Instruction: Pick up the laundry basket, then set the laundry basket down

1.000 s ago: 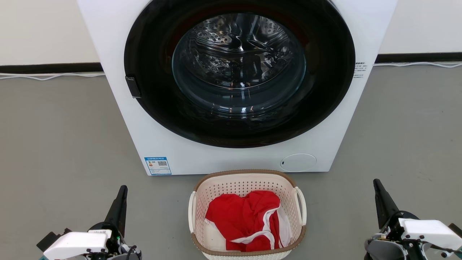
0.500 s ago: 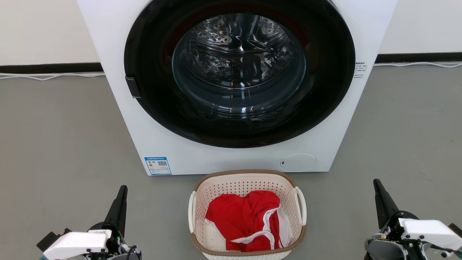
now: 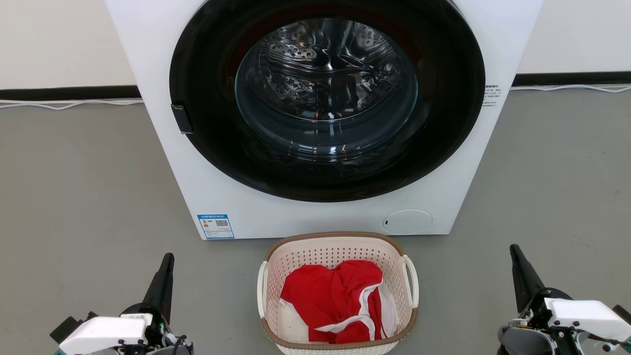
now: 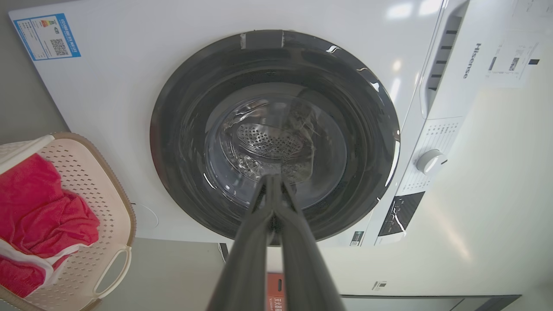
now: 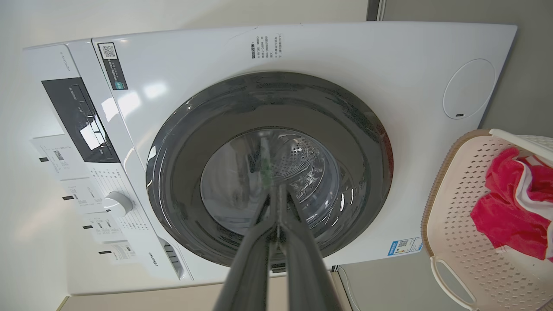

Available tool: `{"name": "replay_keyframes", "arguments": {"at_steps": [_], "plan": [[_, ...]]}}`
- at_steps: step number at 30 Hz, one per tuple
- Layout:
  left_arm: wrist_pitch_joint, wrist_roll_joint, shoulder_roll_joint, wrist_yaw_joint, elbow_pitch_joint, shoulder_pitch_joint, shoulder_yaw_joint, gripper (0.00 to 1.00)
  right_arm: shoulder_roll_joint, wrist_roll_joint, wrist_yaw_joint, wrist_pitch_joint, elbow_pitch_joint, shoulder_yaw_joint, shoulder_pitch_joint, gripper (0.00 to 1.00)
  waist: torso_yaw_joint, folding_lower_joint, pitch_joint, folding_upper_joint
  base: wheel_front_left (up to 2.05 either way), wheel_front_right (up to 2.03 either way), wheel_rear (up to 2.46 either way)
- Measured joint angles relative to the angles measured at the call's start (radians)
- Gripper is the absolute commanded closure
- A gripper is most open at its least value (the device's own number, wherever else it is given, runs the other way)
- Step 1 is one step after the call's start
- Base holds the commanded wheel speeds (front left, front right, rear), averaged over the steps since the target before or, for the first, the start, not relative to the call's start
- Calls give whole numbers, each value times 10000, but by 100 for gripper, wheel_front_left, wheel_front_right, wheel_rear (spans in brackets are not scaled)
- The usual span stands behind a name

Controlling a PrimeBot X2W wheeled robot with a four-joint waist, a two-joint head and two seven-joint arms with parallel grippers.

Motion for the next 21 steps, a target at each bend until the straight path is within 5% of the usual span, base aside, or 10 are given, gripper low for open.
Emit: {"name": "replay_keyframes", "arguments": {"at_steps": [1,2,3,4,21], "plan": [[0,0,0,0,0,0,0,100,0,0,0,0,0,0,0,100,0,0,0,0,0,0,0],[0,0,0,0,0,0,0,0,0,0,0,0,0,0,0,0,0,0,0,0,0,0,0],[-13,0,-12,4,61,26,-4,0,12,-6,-2,0,54,8,29,20,0,0,0,0,0,0,0],[-15,0,-36,6,186,87,-6,0,38,-6,-6,0,153,21,107,0,0,0,0,0,0,0,0],[-472,102,-98,6,274,473,-255,0,115,-134,-8,-391,134,203,512,0,4,2,18,0,0,0,0]]}}
